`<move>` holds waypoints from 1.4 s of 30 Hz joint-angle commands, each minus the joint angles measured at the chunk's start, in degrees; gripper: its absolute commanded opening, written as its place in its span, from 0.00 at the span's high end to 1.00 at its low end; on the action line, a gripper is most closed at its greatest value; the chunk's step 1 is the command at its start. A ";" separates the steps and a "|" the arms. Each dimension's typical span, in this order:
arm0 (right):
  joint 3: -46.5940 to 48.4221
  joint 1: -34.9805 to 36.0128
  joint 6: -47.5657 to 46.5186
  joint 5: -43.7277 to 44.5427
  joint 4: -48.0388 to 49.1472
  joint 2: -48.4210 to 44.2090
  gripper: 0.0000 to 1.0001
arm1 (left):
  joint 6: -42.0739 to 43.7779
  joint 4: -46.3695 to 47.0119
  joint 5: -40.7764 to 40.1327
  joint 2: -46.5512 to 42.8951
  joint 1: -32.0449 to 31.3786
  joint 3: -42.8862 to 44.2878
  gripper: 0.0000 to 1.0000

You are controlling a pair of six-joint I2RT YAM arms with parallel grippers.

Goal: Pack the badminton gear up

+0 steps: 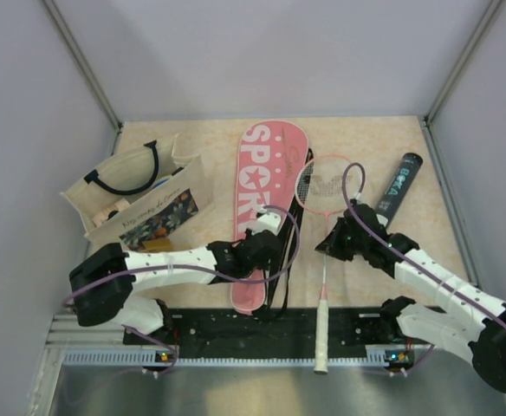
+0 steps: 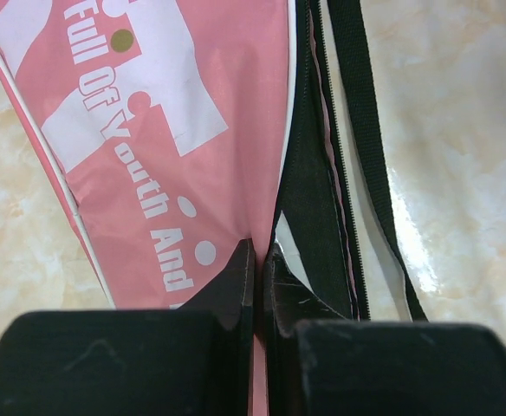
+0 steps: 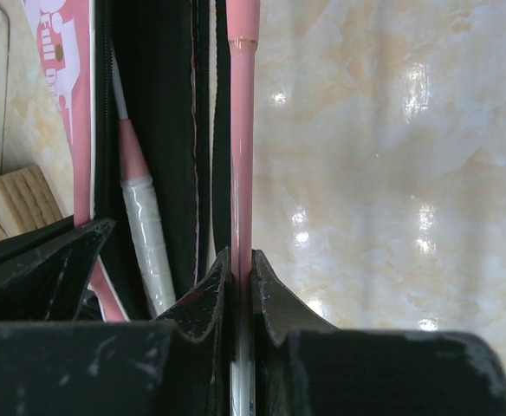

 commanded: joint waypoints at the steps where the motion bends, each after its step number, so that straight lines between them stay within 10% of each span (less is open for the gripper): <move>1: -0.01 2.14 2.34 1.84 0.30 -1.92 1.00 | -2.98 3.25 2.87 -4.05 -0.46 -0.63 1.00; 17: 0.08 3.90 3.48 7.82 -6.74 -5.61 1.00 | -5.35 3.60 1.29 -8.19 0.33 -2.56 1.00; 42: -6.87 6.27 -0.47 -8.71 28.41 4.58 1.00 | 2.82 16.95 11.13 -11.52 1.12 -7.92 1.00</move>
